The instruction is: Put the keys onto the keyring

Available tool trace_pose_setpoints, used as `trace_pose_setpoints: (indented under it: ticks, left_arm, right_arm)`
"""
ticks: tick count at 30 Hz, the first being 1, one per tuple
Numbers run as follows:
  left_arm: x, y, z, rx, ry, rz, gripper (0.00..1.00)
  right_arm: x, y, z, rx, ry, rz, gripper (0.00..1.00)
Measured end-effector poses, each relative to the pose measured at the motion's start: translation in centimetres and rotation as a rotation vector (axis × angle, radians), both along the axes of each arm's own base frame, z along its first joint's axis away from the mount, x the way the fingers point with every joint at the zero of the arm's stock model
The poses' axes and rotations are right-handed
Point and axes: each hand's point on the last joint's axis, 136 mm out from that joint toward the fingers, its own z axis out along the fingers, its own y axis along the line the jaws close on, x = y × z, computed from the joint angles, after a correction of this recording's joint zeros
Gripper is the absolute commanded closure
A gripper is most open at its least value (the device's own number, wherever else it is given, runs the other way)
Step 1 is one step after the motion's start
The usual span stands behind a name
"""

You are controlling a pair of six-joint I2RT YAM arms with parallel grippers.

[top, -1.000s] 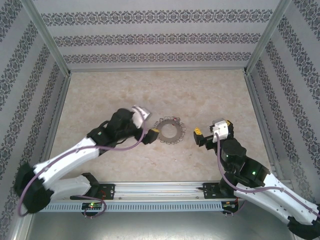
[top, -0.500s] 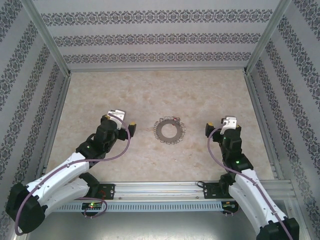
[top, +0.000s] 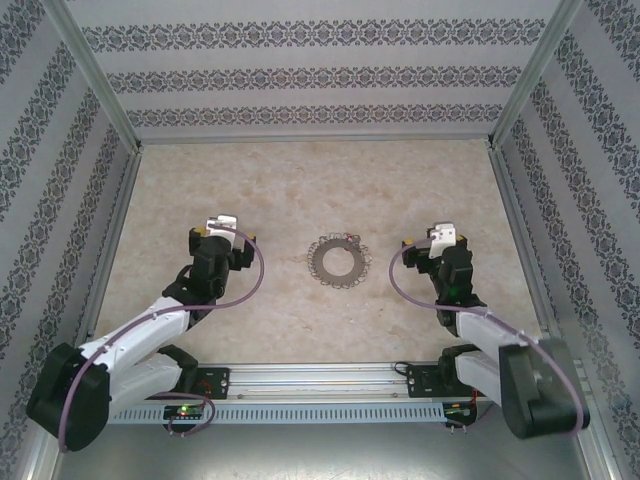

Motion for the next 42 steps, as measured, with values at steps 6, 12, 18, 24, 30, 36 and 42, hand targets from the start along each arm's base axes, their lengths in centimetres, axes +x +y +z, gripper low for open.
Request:
trace_pose_setpoints:
  ticks: [6, 12, 18, 24, 30, 36, 42]
  left_arm:
    - [1.9, 2.5, -0.4, 0.015, -0.041, 0.069, 0.0]
    - [4.1, 4.9, -3.2, 0.042, -0.033, 0.119, 0.0]
    - [4.7, 5.7, -7.1, 0.067, 0.003, 0.104, 0.0]
    - [5.6, 7.3, -6.0, -0.005, -0.063, 0.109, 0.0]
    - [6.0, 7.1, -7.0, -0.046, -0.064, 0.074, 0.0]
    - [6.0, 6.8, -7.0, -0.06, -0.065, 0.061, 0.0]
    - [6.0, 6.7, -7.0, -0.067, -0.066, 0.061, 0.0]
  right_arm:
    - [1.9, 0.1, -0.6, -0.001, -0.014, 0.009, 0.02]
    - [3.3, 0.2, -1.0, 0.01, -0.027, 0.02, 0.02]
    - [5.0, -1.0, -1.8, 0.027, 0.002, -0.038, 0.02]
    - [6.6, -2.5, -0.1, 0.058, -0.035, -0.1, 0.02]
    - [6.5, -2.7, -0.4, 0.068, -0.021, -0.111, 0.02]
    - [6.4, -2.7, -0.5, 0.067, -0.017, -0.11, 0.02]
    - [6.4, -2.7, -0.5, 0.067, -0.017, -0.11, 0.02]
